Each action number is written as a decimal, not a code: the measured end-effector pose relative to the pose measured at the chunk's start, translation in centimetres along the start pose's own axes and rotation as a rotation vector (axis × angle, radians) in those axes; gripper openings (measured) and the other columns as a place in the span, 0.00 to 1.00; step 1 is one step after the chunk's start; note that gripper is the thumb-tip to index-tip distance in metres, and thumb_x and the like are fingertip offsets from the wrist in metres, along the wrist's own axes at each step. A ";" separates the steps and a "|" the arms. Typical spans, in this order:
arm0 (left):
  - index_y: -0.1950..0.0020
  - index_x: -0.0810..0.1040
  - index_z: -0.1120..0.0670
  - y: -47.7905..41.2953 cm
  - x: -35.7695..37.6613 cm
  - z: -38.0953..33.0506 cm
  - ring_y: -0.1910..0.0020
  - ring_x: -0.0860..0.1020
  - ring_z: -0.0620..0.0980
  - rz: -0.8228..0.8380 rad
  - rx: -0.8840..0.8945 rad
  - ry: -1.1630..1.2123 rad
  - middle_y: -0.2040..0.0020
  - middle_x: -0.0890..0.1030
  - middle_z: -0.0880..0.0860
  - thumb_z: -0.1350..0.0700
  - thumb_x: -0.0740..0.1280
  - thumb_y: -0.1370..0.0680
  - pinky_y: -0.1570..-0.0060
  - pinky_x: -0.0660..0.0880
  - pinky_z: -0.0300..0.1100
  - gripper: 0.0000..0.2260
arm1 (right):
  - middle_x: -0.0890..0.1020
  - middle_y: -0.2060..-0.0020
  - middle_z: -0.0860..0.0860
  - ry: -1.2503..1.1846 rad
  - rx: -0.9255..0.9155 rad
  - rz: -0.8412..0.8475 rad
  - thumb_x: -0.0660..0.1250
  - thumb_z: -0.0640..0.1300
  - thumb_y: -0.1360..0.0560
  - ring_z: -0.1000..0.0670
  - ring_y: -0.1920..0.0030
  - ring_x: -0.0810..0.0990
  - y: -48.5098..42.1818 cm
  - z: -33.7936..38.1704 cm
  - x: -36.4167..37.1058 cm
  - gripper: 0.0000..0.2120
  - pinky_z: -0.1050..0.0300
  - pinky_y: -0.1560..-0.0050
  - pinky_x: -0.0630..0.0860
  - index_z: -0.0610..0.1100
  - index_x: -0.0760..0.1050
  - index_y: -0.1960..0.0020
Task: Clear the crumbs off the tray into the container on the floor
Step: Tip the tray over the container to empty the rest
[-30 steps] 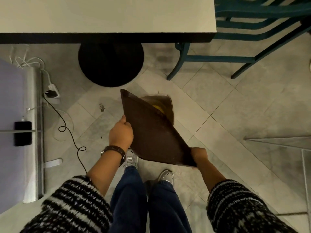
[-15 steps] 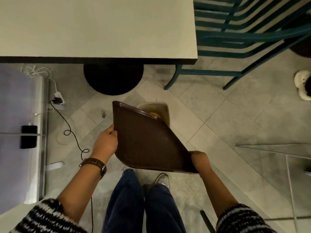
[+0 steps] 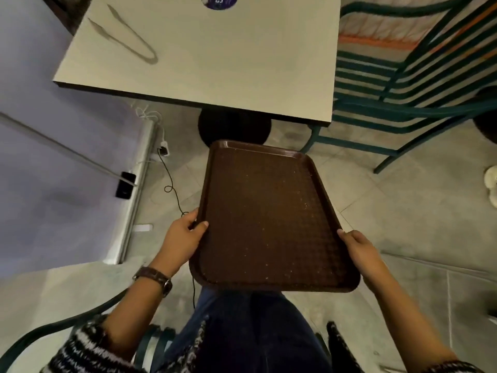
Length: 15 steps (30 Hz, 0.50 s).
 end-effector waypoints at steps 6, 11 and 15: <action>0.37 0.75 0.49 2.3 -3.9 -0.8 0.57 0.80 0.45 -0.033 -0.013 0.185 0.51 0.81 0.51 0.60 0.61 0.21 0.60 0.75 0.34 0.14 | 0.78 0.57 0.46 -0.072 -0.096 -0.027 0.57 0.53 0.21 0.47 0.57 0.77 3.5 4.8 -1.0 0.15 0.52 0.58 0.70 0.43 0.72 0.57; 0.41 0.75 0.43 1.8 -6.9 -3.4 0.54 0.81 0.47 -0.059 0.053 0.242 0.51 0.82 0.49 0.59 0.61 0.21 0.55 0.76 0.39 0.13 | 0.78 0.58 0.49 -0.142 -0.174 -0.040 0.54 0.46 0.20 0.48 0.55 0.78 4.5 9.9 -1.2 0.10 0.52 0.52 0.73 0.48 0.72 0.57; 0.38 0.75 0.47 -2.1 -9.3 -5.4 0.50 0.81 0.51 -0.052 0.022 0.307 0.46 0.82 0.52 0.56 0.62 0.21 0.43 0.75 0.48 0.13 | 0.79 0.56 0.49 -0.148 -0.247 -0.082 0.51 0.44 0.19 0.51 0.57 0.78 4.2 14.0 -0.4 0.14 0.56 0.55 0.70 0.45 0.74 0.48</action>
Point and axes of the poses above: each hand's wrist, its own y-axis away from the middle knuckle, its own x-axis out of the palm, z = x × y, the point moved 4 cm from there along -y, towards the middle knuckle
